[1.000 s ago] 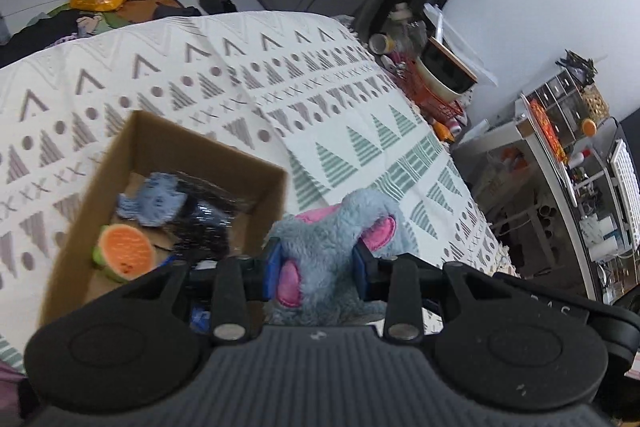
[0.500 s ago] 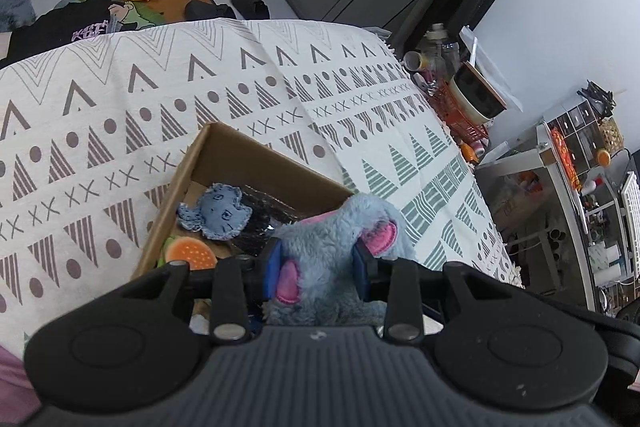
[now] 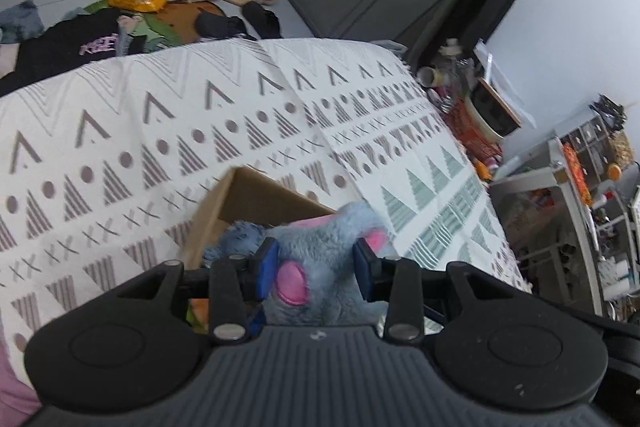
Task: Organize soft objects
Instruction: 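Carry the mouse plush held by both tools over the box, then open both tools to drop the mouse plush into the box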
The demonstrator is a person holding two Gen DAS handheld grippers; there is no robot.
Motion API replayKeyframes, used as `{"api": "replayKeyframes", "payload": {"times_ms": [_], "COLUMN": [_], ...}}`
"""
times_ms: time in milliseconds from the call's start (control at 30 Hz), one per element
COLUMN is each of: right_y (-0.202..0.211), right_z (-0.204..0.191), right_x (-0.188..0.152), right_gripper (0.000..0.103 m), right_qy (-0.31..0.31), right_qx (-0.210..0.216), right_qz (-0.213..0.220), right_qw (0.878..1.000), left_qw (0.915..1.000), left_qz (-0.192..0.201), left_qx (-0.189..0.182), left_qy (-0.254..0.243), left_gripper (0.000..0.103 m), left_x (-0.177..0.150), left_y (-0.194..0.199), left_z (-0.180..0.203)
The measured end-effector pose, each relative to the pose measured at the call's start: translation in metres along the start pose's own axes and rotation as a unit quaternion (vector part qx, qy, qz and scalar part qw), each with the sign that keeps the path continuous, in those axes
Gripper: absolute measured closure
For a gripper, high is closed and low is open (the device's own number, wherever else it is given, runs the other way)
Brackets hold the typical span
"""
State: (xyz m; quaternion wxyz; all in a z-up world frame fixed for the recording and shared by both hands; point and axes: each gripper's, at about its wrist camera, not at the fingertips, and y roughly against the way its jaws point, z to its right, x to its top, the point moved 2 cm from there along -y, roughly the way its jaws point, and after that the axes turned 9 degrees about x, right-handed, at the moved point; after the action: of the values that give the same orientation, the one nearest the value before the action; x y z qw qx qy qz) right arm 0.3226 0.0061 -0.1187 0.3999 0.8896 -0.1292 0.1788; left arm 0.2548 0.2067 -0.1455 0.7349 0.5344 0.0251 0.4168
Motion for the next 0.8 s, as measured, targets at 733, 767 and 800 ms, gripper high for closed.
{"api": "replayKeyframes", "payload": {"times_ms": [733,767,800], "right_y": [0.032,0.036,0.040], "right_z": [0.001,0.004,0.006], "right_x": [-0.020,-0.021,-0.021], "right_gripper": [0.040,0.038,0.038], "right_qy": [0.011,0.008,0.007], "right_qx": [-0.054,-0.055,-0.056], "right_qz": [-0.010,-0.008,-0.006], "right_qw": [0.998,0.998,0.998], "left_qw": [0.9945,0.9941,0.9935], "left_qz": [0.017,0.019,0.022], "left_qx": [0.087,0.089,0.091], "left_qy": [-0.056,-0.060,-0.065], "left_gripper": [0.025,0.024,0.024], "left_x": [-0.016,-0.018,-0.020], "left_y": [0.032,0.035,0.038], "left_z": [0.009,0.011,0.014]}}
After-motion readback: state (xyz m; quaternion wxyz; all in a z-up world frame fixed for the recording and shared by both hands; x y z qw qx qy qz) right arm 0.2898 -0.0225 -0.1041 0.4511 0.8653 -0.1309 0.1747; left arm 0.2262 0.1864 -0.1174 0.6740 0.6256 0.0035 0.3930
